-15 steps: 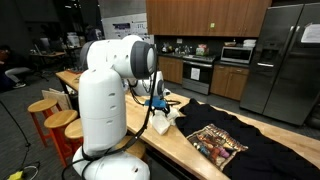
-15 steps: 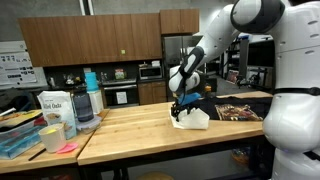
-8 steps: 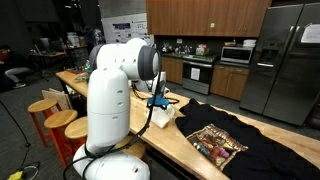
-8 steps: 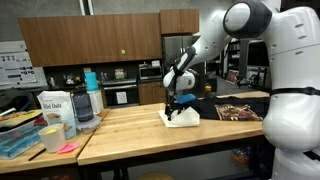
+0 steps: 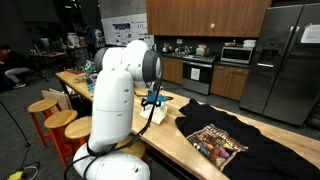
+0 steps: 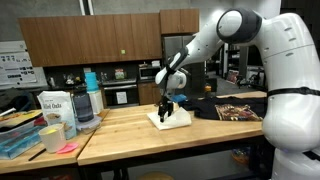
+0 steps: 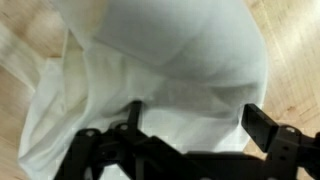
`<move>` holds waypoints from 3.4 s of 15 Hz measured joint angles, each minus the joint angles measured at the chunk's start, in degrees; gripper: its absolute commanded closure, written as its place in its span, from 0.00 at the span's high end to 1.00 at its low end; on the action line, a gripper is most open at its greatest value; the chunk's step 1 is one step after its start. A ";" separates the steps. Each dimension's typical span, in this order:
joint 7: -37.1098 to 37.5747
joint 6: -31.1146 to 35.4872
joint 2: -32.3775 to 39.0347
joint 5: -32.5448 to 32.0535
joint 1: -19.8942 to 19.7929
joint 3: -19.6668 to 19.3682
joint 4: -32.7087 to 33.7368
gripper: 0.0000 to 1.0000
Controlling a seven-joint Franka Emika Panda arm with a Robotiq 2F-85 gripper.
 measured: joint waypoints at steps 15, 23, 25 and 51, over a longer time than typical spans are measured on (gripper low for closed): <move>35.82 -5.75 -10.55 -40.84 9.45 -1.02 -3.02 1.00; 42.29 -8.57 -7.90 -42.28 9.33 -2.87 -2.96 1.00; 42.11 -8.37 -7.71 -41.34 9.17 -2.90 -2.99 1.00; 60.61 11.13 -30.72 -28.34 1.13 -2.31 -16.28 1.00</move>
